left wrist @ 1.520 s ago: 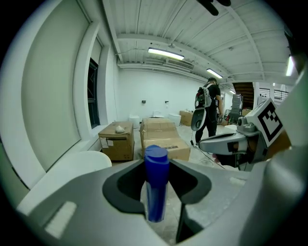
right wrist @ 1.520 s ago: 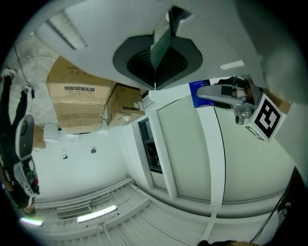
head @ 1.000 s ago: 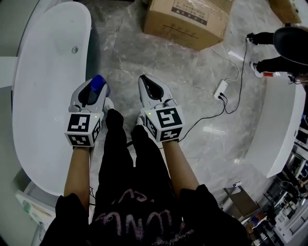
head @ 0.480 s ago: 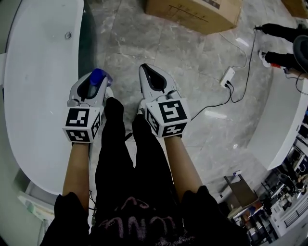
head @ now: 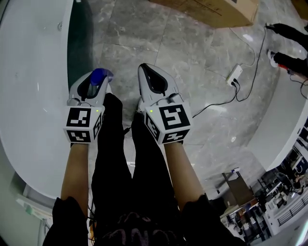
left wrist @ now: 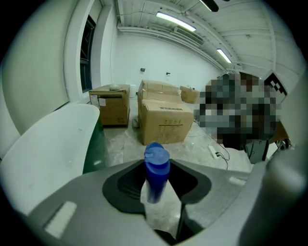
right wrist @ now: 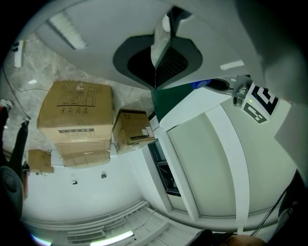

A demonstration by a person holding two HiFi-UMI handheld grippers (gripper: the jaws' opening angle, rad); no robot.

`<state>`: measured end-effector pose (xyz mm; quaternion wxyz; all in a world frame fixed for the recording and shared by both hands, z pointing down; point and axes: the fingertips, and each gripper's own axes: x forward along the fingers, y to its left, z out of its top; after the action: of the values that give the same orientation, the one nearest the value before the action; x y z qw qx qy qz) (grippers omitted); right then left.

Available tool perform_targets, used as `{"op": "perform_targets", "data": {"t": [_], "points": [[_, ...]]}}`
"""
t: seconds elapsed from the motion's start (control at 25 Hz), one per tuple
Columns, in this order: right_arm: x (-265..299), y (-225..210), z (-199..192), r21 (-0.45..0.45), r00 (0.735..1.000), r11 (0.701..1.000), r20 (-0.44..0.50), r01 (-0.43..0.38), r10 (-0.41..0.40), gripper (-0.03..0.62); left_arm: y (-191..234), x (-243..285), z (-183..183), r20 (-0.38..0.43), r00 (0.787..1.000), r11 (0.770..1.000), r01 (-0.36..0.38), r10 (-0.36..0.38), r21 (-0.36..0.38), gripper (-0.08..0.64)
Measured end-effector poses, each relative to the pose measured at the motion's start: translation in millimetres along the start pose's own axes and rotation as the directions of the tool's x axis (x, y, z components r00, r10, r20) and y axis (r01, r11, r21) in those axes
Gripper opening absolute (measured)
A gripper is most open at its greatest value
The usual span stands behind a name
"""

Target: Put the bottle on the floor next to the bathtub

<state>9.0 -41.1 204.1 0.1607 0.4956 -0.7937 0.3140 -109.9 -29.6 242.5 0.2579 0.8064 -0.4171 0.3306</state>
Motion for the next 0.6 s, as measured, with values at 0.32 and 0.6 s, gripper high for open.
{"op": "perform_targets", "data": {"t": [0.32,0.6], "points": [[31.5,-15.9,-36.6,-0.003,0.999,1.000,-0.052,-0.009,0.009,0.015,10.7,48.2,-39.0,-0.070,0.998,0.999,0.007,-0.005,0.040,0.149],[53.6,-31.3,-87.3,-0.016,0.994,1.000,-0.113,-0.005,0.003,0.015,24.2,91.3,-85.3,-0.130,0.991,0.999,0.019,-0.012,0.046,0.147]]}}
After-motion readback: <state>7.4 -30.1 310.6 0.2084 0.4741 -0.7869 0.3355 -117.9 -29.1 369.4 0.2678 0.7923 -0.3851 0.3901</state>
